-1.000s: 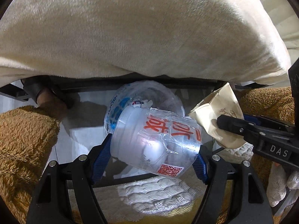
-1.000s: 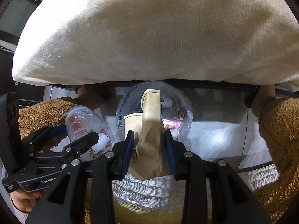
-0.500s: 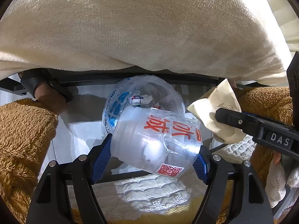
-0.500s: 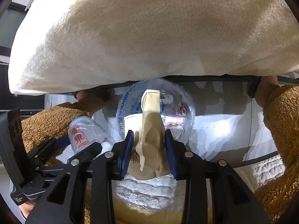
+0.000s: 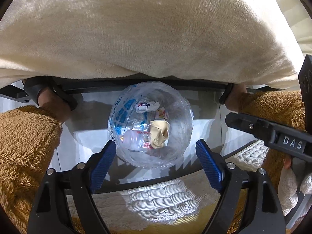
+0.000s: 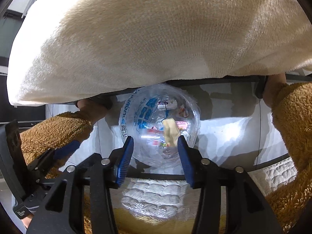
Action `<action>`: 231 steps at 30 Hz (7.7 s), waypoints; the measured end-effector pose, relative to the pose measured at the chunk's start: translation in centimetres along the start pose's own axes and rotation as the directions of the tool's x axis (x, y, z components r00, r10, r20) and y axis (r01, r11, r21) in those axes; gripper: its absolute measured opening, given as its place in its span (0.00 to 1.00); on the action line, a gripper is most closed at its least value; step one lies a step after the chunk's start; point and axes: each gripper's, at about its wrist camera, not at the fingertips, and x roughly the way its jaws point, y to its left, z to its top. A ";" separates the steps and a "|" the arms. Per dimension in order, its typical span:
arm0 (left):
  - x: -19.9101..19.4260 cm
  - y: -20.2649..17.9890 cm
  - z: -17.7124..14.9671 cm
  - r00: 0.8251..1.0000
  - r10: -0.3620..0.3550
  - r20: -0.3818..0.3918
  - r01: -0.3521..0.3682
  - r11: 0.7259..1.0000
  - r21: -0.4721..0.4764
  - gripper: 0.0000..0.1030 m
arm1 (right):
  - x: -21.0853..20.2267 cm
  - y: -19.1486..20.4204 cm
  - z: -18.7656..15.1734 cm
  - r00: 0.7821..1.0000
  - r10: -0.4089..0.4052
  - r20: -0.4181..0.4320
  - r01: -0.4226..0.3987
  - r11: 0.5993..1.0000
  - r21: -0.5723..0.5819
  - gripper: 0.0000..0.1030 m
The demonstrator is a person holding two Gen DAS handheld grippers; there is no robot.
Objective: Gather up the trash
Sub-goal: 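Move both open tools back over the bed toward the white bag and dark wrapper, then grasp the white plastic bag with the right tool while the left tool grasps the red XUE wrapper, then carry the white bag and XUE wrapper with both tools down to the trash bag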
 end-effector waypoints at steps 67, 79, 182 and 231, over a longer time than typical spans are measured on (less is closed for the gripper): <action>-19.5 17.0 23.9 0.623 -0.205 0.755 0.278 0.960 0.031 0.94 | -7.0 17.6 30.3 0.863 0.184 0.470 0.056 0.890 -0.452 0.50; -19.2 16.8 24.5 0.628 -0.232 0.743 0.344 0.939 0.001 0.94 | -9.6 16.3 27.3 0.847 0.206 0.490 0.062 0.877 -0.477 0.48; -21.6 -4.3 0.3 0.550 -0.233 0.802 -0.012 0.958 0.286 0.56 | -20.0 3.0 -3.3 0.635 0.118 0.763 0.143 0.953 -0.266 0.48; -10.5 -4.4 -1.5 0.875 -0.160 0.458 0.058 0.972 0.229 0.56 | -11.3 1.7 -3.9 0.880 0.139 0.453 -0.048 0.977 -0.207 0.49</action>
